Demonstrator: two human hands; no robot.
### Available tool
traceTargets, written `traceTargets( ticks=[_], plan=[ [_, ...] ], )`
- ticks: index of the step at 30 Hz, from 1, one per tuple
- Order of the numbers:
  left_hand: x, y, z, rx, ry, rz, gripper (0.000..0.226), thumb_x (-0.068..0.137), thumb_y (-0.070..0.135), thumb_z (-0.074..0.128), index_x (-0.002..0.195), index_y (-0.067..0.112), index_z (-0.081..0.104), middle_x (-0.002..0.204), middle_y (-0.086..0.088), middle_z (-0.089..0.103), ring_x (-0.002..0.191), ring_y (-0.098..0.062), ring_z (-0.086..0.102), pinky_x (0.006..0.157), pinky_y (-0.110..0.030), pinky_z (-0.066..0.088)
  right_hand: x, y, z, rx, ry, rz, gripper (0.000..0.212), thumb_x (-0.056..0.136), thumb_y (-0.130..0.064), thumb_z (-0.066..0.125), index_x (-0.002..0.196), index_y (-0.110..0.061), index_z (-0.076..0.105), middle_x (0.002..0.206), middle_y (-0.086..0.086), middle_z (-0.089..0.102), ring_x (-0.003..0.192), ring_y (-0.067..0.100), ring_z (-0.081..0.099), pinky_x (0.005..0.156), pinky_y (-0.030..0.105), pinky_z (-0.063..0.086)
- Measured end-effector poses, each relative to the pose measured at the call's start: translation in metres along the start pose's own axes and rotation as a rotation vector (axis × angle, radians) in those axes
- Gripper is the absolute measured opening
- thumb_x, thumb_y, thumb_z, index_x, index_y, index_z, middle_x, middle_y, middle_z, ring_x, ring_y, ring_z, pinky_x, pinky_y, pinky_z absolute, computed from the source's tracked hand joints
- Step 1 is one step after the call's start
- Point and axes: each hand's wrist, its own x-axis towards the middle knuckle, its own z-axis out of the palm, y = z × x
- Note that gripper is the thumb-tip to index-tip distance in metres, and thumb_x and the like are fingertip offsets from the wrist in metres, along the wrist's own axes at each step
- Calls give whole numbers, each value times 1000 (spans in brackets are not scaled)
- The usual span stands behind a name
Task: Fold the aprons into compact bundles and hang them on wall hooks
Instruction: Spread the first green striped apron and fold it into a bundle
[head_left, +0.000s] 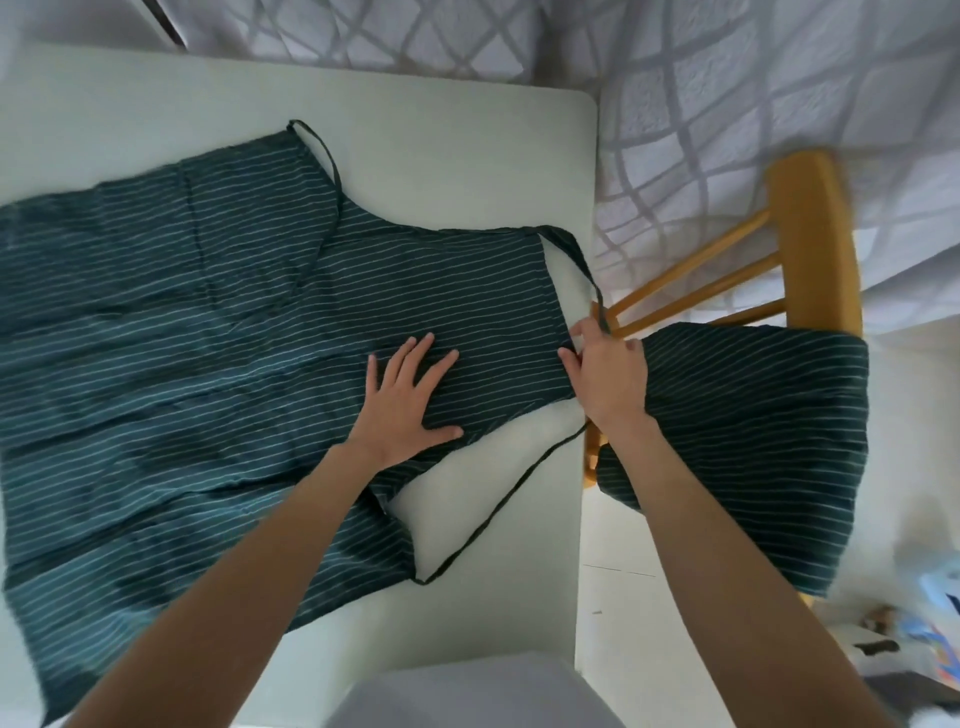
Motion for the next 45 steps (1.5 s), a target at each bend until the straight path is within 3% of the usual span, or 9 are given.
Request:
traceTargets(
  ticks=[3, 8, 13, 16, 21, 27, 32, 37, 45],
  plan=[
    [-29, 2, -2, -154, 248, 11, 62, 87, 54, 42, 141, 25, 36, 147, -3, 34, 136, -22, 28, 113, -47, 21, -9, 5, 1, -35, 50, -39, 37, 87, -24, 62, 120, -17, 49, 112, 11, 59, 102, 28, 55, 89, 42, 43],
    [-109, -4, 9, -262, 483, -195, 38, 90, 39, 43, 117, 16, 55, 114, -2, 58, 107, -20, 50, 95, -35, 41, -59, -33, 1, 260, 54, -380, 29, 87, -13, 60, 115, -13, 56, 109, 6, 58, 101, 22, 52, 88, 35, 46],
    [-202, -16, 51, -224, 448, -429, 34, 85, 31, 59, 116, 16, 56, 114, -3, 58, 108, -24, 51, 95, -38, 39, -131, -85, 26, 310, -192, -808, 15, 87, -19, 61, 100, -12, 64, 98, 3, 63, 93, 22, 54, 83, 34, 45],
    [-248, -27, 69, -227, 322, -599, 49, 78, 23, 70, 124, 18, 54, 127, -4, 52, 120, -27, 44, 101, -44, 34, -172, -111, 46, 194, -309, -955, 32, 78, -28, 73, 104, -12, 64, 103, 5, 62, 97, 24, 55, 84, 35, 45],
    [-297, -58, 81, -177, 191, -642, 51, 78, 20, 68, 127, 22, 54, 135, 0, 49, 125, -25, 42, 103, -42, 32, -199, -133, 69, 9, -288, -886, 38, 65, -23, 82, 97, -12, 65, 100, 8, 62, 91, 28, 58, 70, 38, 52],
    [-315, -94, 73, -36, 291, -442, 14, 89, 16, 61, 101, 13, 67, 92, -5, 70, 84, -29, 65, 88, -43, 44, -221, -138, 59, 66, -148, -704, 13, 79, -1, 65, 76, -11, 57, 62, 0, 56, 55, 18, 51, 46, 25, 35],
    [-338, -100, 63, -200, 59, -276, 29, 92, 14, 48, 116, 18, 63, 108, -1, 66, 97, -22, 60, 79, -35, 51, -250, -135, 54, 44, -194, -644, 10, 79, -9, 62, 74, -12, 55, 66, 1, 53, 60, 17, 46, 55, 26, 36],
    [-349, -103, 61, -236, -245, -214, 30, 90, 43, 50, 117, 36, 60, 116, 13, 57, 102, -8, 54, 83, -30, 47, -281, -122, 65, -61, -372, -718, 7, 82, -19, 60, 78, -14, 63, 87, 1, 56, 81, 18, 48, 73, 30, 45],
    [-300, -105, 30, -263, 167, -275, 31, 95, 29, 48, 124, 26, 56, 126, 1, 58, 95, -15, 62, 80, -36, 54, -229, -127, 36, 130, -259, -661, 16, 88, -14, 59, 103, -14, 65, 107, 2, 62, 101, 20, 53, 86, 32, 44]
  ],
)
